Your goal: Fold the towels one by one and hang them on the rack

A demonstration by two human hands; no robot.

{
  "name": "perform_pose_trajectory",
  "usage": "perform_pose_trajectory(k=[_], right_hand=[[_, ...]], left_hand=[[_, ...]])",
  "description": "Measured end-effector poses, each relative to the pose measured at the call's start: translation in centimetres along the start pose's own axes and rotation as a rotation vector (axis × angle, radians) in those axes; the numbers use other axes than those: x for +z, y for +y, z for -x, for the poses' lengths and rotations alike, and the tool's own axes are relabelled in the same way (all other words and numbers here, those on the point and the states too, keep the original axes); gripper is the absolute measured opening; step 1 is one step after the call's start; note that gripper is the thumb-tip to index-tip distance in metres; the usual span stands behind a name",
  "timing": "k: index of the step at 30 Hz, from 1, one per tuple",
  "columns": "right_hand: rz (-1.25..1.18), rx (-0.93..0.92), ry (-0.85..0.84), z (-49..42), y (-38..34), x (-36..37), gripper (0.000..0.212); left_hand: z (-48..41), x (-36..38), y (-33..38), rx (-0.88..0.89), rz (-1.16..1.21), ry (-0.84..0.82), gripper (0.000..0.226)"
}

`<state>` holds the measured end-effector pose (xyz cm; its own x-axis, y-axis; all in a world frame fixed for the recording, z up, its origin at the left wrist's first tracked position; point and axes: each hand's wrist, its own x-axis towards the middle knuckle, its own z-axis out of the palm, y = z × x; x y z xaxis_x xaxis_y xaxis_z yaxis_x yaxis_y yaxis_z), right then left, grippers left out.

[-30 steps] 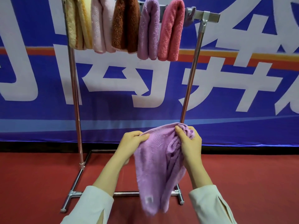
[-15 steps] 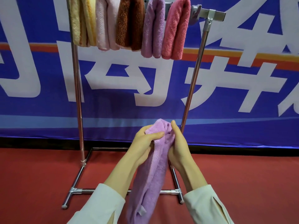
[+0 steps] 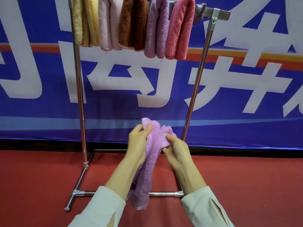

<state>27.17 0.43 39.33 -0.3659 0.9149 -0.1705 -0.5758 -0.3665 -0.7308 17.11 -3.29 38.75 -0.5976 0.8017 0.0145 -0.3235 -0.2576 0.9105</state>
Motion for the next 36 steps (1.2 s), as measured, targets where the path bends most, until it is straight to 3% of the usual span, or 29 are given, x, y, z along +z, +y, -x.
perform_pose_trajectory(k=[5,8,11,14,16,22,24,27,29,32,36], right_hand=[[-0.102,-0.059,0.097,0.2,0.0,0.4,0.032],[-0.099,0.013,0.036,0.2,0.0,0.4,0.016],[-0.152,0.039,-0.022,0.1,-0.4,-0.1,0.021],[0.028,-0.004,-0.068,0.4,-0.4,-0.2,0.019],[0.133,-0.031,-0.074,0.4,-0.1,-0.1,0.014],[0.143,-0.039,-0.028,0.4,-0.4,-0.5,0.007],[0.206,-0.118,-0.005,0.3,-0.2,-0.8,0.022],[0.545,-0.394,-0.04,-0.2,-0.1,-1.6,0.048],[0.775,-0.523,-0.076,-0.1,-0.1,-1.5,0.033],[0.884,-0.529,-0.087,0.0,0.1,-1.6,0.012],[0.97,-0.608,-0.151,0.2,-0.1,-1.7,0.024]], left_hand=[[1.1,0.9,-0.8,0.23,-0.389,-0.089,0.013],[1.5,1.0,-1.3,0.328,-0.647,-0.158,0.015],[1.2,0.5,-0.8,0.288,-0.556,-0.133,0.018],[0.9,0.3,-0.4,0.257,-0.516,-0.175,0.013],[0.7,0.0,-0.4,0.247,-0.529,-0.187,0.013],[0.8,0.0,-0.4,0.229,-0.501,-0.264,0.013],[0.8,0.1,-0.6,0.211,-0.465,-0.27,0.012],[0.5,0.1,-0.6,0.193,-0.393,-0.252,0.009],[0.4,0.1,-0.6,0.18,-0.354,-0.22,0.009],[0.3,0.2,-0.7,0.134,-0.365,-0.186,0.005],[0.2,0.1,-0.7,0.113,-0.37,-0.128,0.005]])
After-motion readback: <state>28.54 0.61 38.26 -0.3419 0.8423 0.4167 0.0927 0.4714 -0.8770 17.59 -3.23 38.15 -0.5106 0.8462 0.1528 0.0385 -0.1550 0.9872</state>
